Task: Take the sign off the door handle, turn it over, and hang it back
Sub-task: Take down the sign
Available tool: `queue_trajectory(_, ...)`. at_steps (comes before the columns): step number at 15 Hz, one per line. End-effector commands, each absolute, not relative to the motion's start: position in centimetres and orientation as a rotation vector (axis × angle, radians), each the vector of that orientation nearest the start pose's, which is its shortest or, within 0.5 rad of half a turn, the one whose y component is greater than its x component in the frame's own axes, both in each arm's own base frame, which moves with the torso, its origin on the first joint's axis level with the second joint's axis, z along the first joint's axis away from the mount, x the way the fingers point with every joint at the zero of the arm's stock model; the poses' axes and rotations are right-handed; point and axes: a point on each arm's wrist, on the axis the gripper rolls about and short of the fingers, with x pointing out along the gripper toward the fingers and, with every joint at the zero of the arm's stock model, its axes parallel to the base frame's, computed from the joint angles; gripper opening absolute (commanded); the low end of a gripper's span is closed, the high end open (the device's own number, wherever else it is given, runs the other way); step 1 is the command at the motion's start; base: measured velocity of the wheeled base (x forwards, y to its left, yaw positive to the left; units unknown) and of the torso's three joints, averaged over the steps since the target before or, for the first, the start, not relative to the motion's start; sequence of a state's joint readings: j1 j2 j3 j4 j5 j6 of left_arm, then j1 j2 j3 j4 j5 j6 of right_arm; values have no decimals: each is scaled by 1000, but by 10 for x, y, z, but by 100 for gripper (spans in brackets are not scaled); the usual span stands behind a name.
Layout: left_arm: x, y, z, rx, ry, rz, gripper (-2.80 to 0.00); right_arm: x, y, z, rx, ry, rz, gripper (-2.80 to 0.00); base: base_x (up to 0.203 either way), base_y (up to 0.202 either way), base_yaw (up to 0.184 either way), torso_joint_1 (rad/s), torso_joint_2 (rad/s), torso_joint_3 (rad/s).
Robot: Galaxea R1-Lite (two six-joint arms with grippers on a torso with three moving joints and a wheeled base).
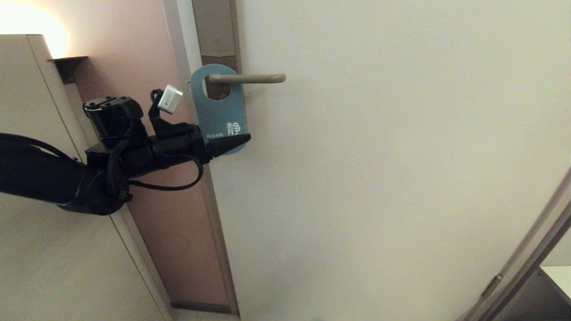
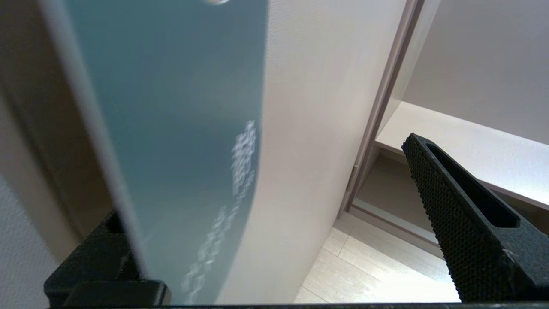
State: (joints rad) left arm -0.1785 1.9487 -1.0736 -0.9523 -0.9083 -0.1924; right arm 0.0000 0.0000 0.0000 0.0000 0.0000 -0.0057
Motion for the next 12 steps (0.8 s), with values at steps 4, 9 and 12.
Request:
queue_trajectory(4,364,-85,204,-134,3,-1098,0,-23,0,75,-6,0,0,-280,0,0,0,0,0,0)
queue_trajectory(9,364,-85,203,-125,-11,-1099,0,-23,0,75,-6,0,0,-280,0,0,0,0,0,0)
queue_trajectory(12,364,-85,202,-129,-12,-1093,-280,-23,0,75,-6,0,0,-280,0,0,0,0,0,0)
